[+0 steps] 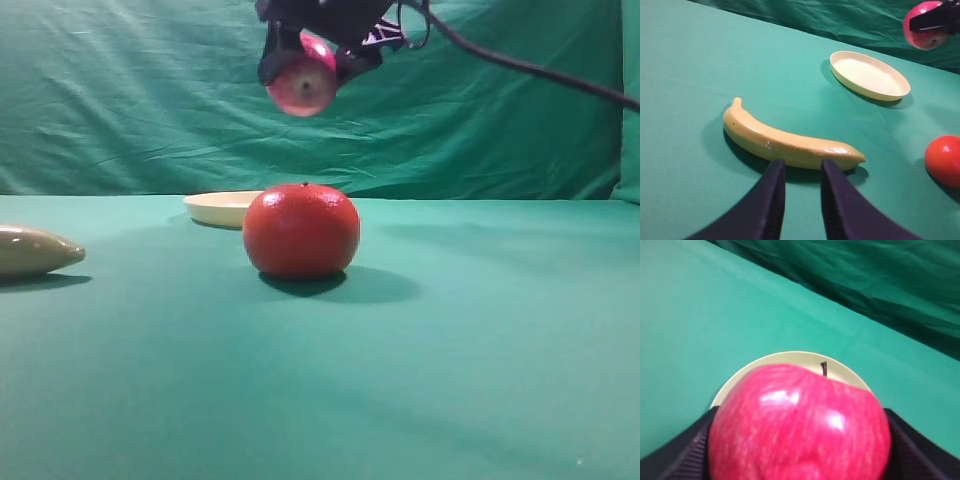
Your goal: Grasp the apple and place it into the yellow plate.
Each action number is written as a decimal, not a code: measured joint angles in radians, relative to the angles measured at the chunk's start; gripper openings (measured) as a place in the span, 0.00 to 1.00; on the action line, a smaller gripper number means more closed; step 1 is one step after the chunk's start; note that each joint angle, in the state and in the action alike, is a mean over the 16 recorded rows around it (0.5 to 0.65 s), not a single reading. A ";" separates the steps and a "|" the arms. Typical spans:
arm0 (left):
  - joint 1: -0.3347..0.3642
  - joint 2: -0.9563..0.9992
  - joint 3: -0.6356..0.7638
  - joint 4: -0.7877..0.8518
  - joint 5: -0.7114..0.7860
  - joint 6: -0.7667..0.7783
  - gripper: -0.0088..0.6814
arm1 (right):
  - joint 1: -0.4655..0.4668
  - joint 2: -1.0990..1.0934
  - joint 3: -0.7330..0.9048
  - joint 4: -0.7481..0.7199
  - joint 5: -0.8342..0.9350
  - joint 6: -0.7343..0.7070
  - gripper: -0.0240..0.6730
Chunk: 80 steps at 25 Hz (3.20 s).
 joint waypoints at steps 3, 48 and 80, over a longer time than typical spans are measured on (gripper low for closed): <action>0.000 0.000 0.000 0.000 0.000 0.000 0.24 | 0.006 0.001 -0.001 -0.021 -0.004 -0.011 0.90; 0.000 0.000 0.000 0.000 0.000 0.000 0.24 | -0.070 -1.295 0.861 -0.189 0.266 0.272 0.03; 0.000 0.000 0.000 0.000 0.000 0.000 0.24 | -0.219 -2.118 1.577 -0.401 0.127 0.501 0.03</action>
